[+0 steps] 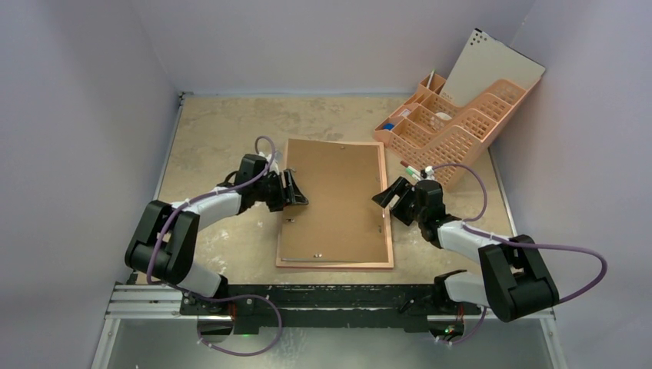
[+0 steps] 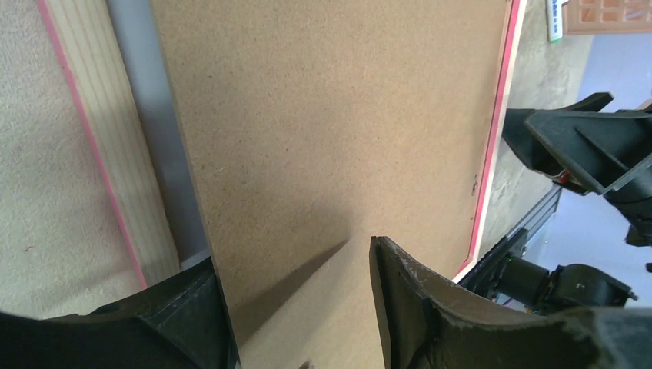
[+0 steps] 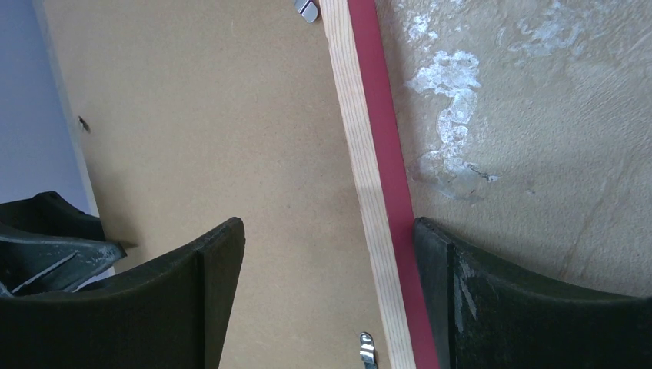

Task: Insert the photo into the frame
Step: Place the photo frame item in the photo frame, then install the photo frame at the center of the board.

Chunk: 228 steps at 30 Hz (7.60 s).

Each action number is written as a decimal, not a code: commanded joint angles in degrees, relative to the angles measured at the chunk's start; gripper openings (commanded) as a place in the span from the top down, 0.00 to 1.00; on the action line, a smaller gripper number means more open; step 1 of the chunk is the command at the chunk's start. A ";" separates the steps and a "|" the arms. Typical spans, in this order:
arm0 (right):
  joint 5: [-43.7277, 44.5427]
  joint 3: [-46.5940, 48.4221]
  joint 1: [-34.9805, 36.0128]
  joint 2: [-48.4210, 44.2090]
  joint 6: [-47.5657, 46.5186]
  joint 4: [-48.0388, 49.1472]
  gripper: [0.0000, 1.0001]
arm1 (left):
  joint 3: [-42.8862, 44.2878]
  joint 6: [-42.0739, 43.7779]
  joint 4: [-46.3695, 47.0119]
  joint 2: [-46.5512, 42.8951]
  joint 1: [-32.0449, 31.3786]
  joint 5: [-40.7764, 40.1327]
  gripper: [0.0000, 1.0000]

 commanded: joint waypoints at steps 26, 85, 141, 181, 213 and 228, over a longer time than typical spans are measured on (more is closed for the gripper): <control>8.36 3.44 0.44 -7.26 -3.84 -10.57 0.21 | 5.68 10.36 -21.10 -11.19 -0.44 -18.57 0.36; 3.44 3.02 0.41 -1.33 -6.95 -9.34 0.23 | -3.00 5.38 -13.78 -9.60 -0.53 -18.84 0.59; -9.04 37.93 36.84 38.72 3.98 -2.55 0.78 | -18.97 -3.04 -5.18 -18.15 -0.53 -11.25 1.00; 4.41 32.69 38.77 27.89 7.42 -4.53 0.58 | -16.63 -3.56 -10.60 -21.54 -0.53 -12.72 0.98; -2.79 39.19 39.06 36.96 7.23 -8.81 0.65 | -18.79 -5.10 -8.58 -21.83 -1.06 -8.81 1.00; -3.78 35.73 39.50 37.90 11.35 -1.56 0.73 | -19.13 -5.01 -8.81 -22.29 -1.06 -8.93 1.00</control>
